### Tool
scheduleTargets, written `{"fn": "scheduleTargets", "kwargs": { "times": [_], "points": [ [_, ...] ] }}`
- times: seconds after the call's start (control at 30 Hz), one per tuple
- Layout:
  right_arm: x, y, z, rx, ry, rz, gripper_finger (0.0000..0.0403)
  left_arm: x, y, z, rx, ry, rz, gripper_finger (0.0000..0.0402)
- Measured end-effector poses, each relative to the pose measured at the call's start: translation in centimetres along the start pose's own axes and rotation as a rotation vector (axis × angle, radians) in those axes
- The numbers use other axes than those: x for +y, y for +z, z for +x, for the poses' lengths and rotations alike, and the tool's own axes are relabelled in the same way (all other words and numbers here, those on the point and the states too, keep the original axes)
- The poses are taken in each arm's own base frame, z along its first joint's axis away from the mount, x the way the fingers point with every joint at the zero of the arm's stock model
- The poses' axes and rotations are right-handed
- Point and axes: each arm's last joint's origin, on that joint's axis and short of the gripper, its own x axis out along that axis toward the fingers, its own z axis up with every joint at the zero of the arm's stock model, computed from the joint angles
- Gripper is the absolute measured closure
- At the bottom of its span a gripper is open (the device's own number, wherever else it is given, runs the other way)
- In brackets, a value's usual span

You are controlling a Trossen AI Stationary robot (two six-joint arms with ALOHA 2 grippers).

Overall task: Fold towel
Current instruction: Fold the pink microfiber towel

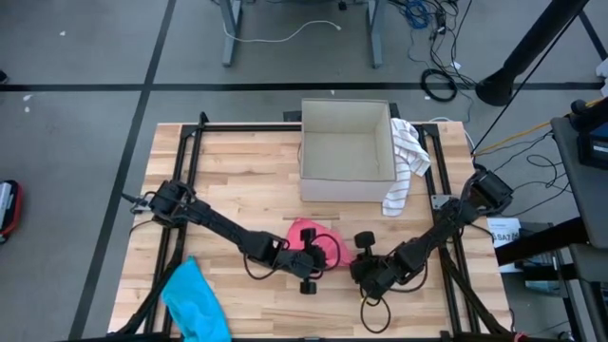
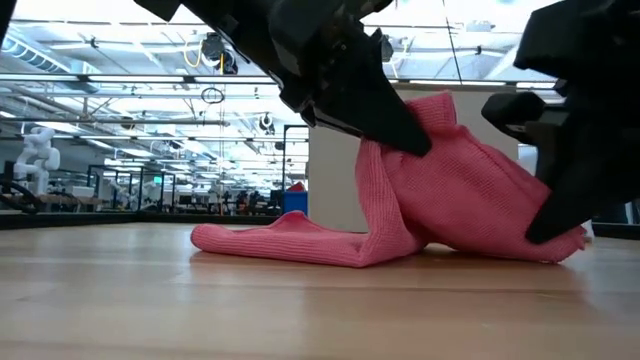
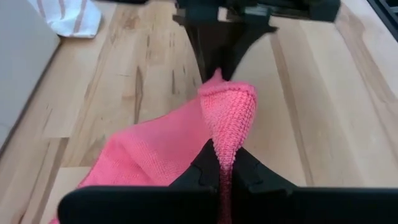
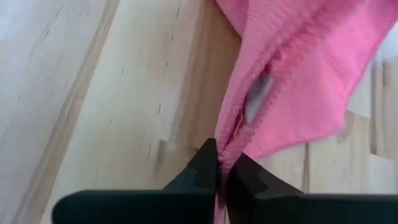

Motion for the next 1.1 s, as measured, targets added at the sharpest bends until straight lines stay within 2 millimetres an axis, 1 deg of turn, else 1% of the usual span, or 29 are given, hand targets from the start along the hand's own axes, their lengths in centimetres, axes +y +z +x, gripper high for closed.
{"fn": "scheduleTargets", "kwargs": {
  "times": [0.13, 0.27, 0.33, 0.47, 0.6, 0.7, 0.77, 1.03, 1.1],
  "points": [
    [-0.2, -0.1, -1.1, 0.008, -0.006, -0.006, 0.0401, -0.9, -0.2, -0.3, 0.009, -0.047, 0.023, 0.0399],
    [-0.3, 0.2, -3.1, -0.039, 0.025, -0.022, 0.0402, -2.2, -0.5, -0.7, 0.014, -0.112, 0.071, 0.0399],
    [-0.2, 0.6, -4.3, -0.075, 0.094, -0.034, 0.0402, -2.9, -0.6, -1.0, 0.018, -0.172, 0.103, 0.0399],
    [-0.1, 1.7, -6.5, -0.179, 0.318, -0.052, 0.0402, -4.4, -0.6, -1.6, 0.013, -0.286, 0.123, 0.0399],
    [-0.2, 2.8, -7.8, -0.306, 0.434, -0.097, 0.0402, -5.6, -0.6, -2.2, 0.004, -0.351, 0.134, 0.0399],
    [-0.6, 3.2, -7.8, -0.318, 0.427, -0.135, 0.0403, -6.1, -0.8, -2.4, 0.008, -0.36, 0.118, 0.0399],
    [-1.3, 3.3, -7.4, -0.304, 0.411, -0.136, 0.0403, -6.1, -0.9, -2.5, 0.02, -0.34, 0.095, 0.0399],
    [-4.9, 3.3, -5.4, -0.211, 0.275, -0.103, 0.0403, -5.6, -1.6, -2.3, 0.044, -0.102, -0.017, 0.0399],
    [-5.8, 3.4, -5.0, -0.199, 0.248, -0.099, 0.0403, -5.4, -1.9, -2.3, 0.048, -0.014, -0.049, 0.0399]
  ]
}}
